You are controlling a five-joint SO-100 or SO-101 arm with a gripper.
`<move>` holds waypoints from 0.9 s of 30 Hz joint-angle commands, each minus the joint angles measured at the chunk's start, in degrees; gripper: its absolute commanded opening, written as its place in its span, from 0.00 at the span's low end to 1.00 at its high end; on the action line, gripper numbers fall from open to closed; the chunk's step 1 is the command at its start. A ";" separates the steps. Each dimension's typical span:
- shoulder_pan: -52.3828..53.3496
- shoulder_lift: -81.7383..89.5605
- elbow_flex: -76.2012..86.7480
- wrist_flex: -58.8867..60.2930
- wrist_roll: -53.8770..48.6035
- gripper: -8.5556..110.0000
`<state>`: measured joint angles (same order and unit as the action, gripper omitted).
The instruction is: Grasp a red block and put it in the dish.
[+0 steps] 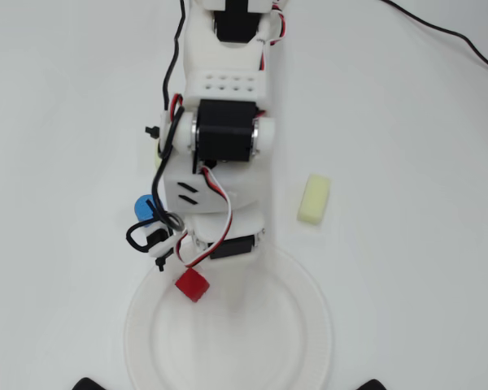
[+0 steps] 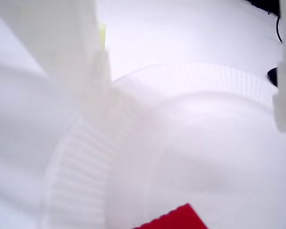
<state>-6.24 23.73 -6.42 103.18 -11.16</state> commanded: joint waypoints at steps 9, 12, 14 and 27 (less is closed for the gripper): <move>0.97 19.07 6.33 8.35 1.85 0.34; 0.97 29.53 17.75 8.35 1.93 0.34; 0.79 36.04 24.70 8.26 2.02 0.34; -0.62 68.82 69.08 7.21 4.22 0.33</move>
<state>-6.94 85.96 55.28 105.38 -7.65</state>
